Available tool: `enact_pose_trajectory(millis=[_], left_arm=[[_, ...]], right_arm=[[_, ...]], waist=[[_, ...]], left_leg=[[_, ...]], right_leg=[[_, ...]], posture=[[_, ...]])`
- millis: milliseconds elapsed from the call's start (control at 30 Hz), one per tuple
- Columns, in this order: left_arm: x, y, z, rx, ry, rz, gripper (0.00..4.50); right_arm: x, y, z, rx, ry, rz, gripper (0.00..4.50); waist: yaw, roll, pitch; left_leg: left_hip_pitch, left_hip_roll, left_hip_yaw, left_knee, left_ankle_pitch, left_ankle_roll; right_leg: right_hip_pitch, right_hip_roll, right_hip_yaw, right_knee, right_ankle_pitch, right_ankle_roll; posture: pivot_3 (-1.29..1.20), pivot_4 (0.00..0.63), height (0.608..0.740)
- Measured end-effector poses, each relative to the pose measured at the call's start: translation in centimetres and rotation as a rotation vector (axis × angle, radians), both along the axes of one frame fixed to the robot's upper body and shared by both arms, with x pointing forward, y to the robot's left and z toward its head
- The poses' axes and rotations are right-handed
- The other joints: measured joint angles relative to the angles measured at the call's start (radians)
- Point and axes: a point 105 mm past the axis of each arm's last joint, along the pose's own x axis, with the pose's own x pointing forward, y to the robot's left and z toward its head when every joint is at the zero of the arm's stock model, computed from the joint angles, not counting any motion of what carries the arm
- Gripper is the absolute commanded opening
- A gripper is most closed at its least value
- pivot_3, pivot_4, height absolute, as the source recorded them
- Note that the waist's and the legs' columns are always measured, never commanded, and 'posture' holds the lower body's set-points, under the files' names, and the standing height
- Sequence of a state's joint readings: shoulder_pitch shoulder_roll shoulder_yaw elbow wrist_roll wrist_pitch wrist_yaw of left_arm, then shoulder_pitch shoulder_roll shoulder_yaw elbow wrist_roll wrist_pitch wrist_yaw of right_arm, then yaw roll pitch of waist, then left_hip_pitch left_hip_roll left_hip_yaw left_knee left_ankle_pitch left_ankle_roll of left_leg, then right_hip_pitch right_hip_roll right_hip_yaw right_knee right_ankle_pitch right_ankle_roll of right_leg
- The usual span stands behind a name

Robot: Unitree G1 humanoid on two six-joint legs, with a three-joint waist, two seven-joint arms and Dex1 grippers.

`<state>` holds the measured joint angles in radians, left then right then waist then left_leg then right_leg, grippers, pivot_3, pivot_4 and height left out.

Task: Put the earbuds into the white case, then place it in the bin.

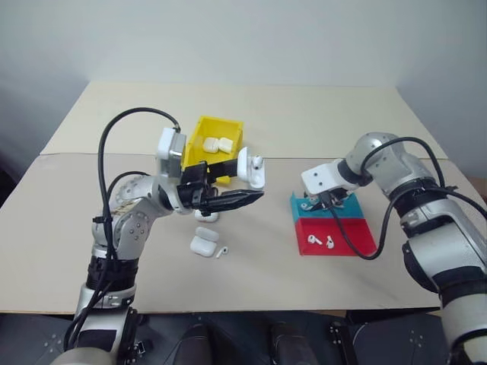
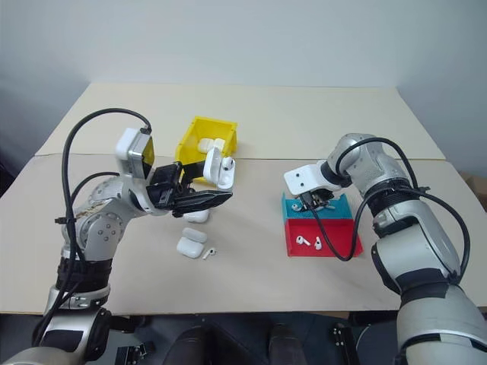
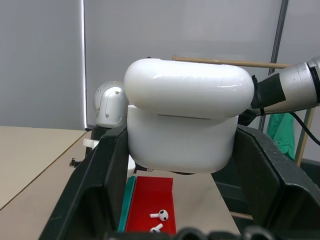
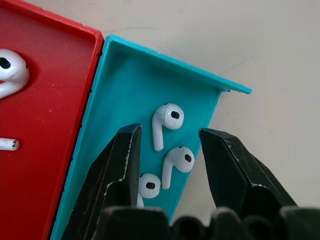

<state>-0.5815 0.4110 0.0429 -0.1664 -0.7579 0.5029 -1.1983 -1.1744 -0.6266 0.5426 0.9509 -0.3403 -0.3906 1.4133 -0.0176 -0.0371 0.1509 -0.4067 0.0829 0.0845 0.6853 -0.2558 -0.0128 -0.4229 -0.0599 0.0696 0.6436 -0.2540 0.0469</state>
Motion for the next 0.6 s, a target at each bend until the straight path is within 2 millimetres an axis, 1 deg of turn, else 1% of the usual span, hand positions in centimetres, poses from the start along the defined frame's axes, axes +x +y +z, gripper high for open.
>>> enact_pose_trajectory(millis=[200, 600], left_arm=[[-0.24, 0.04, 0.05, -0.007, 0.000, 0.000, 2.81], [-0.17, 0.19, 0.11, -0.007, 0.003, 0.010, 2.81]], right_arm=[[0.12, 0.66, -0.93, -0.006, 0.014, 0.002, 2.26], [0.52, 0.68, -0.86, -0.037, -0.021, 0.007, 2.26]], waist=[[-0.001, 0.000, 0.000], [-0.001, 0.000, 0.000]], left_leg=[[0.000, 0.000, 0.000, 0.000, 0.000, 0.000], [0.001, 0.000, 0.000, 0.000, 0.000, -0.001]], right_leg=[[0.000, 0.000, 0.000, 0.001, 0.000, 0.000], [0.001, 0.000, 0.000, 0.001, 0.000, 0.000]], posture=[[0.00, 0.150, 0.740], [0.00, 0.150, 0.740]])
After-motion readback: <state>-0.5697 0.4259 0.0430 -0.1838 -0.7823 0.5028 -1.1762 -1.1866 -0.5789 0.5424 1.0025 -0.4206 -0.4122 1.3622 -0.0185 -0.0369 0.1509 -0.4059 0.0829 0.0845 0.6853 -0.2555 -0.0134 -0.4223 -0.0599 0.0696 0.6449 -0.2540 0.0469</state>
